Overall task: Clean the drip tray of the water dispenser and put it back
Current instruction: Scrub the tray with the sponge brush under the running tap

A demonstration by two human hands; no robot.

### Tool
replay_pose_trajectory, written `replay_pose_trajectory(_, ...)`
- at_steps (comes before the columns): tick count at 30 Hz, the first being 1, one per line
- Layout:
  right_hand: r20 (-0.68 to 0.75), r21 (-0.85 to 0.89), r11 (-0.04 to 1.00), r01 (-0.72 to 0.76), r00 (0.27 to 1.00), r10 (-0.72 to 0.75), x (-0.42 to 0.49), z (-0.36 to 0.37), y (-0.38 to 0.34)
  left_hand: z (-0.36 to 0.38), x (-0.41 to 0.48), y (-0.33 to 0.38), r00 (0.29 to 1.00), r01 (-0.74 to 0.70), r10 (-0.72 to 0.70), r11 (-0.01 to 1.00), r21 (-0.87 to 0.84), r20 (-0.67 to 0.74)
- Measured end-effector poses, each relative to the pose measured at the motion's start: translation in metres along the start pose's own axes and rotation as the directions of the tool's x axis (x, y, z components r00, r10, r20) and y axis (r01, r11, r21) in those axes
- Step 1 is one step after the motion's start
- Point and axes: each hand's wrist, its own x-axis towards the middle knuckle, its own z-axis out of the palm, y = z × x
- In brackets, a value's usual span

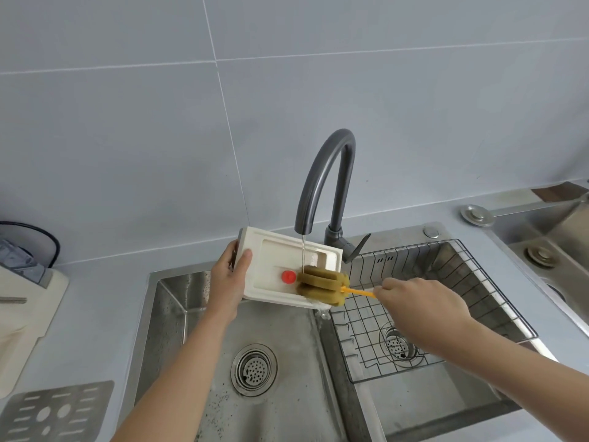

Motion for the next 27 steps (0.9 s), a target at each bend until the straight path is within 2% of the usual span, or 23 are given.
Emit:
replay_pose_trajectory(6,0.049,0.082,0.996,-0.040,0.998,0.036,-0.009,-0.014,0.014,0.005,-0.002,-0.004,0.997,0.075,-0.075,0.996,-0.046,0.019)
replay_pose_trajectory(10,0.030,0.237,0.966,-0.100,0.995,0.096,-0.017,-0.018,0.039,0.002,-0.003,-0.010,0.980,0.194,-0.199,0.970,-0.147,-0.021)
replay_pose_trajectory(13,-0.044,0.344,0.934,-0.093,0.992,0.115,-0.028,-0.017,0.050,0.001,-0.006,-0.014,0.954,0.279,-0.296,0.930,-0.238,-0.039)
replay_pose_trajectory(16,-0.141,0.532,0.842,-0.086,0.972,0.189,-0.036,-0.010,0.056,0.005,-0.009,-0.021,0.935,0.322,-0.352,0.893,-0.315,-0.040)
replay_pose_trajectory(19,-0.150,0.681,0.724,-0.114,0.945,0.290,-0.043,-0.002,0.061,0.008,-0.013,-0.028,0.916,0.368,-0.400,0.861,-0.351,-0.019)
replay_pose_trajectory(23,-0.074,0.781,0.595,-0.188,0.919,0.387,-0.044,0.019,0.069,0.014,-0.018,-0.035,0.893,0.420,-0.450,0.830,-0.367,0.006)
replay_pose_trajectory(27,0.056,0.790,0.521,-0.325,0.883,0.466,-0.032,0.049,0.076,0.019,-0.021,-0.038,0.876,0.456,-0.482,0.814,-0.359,0.018)
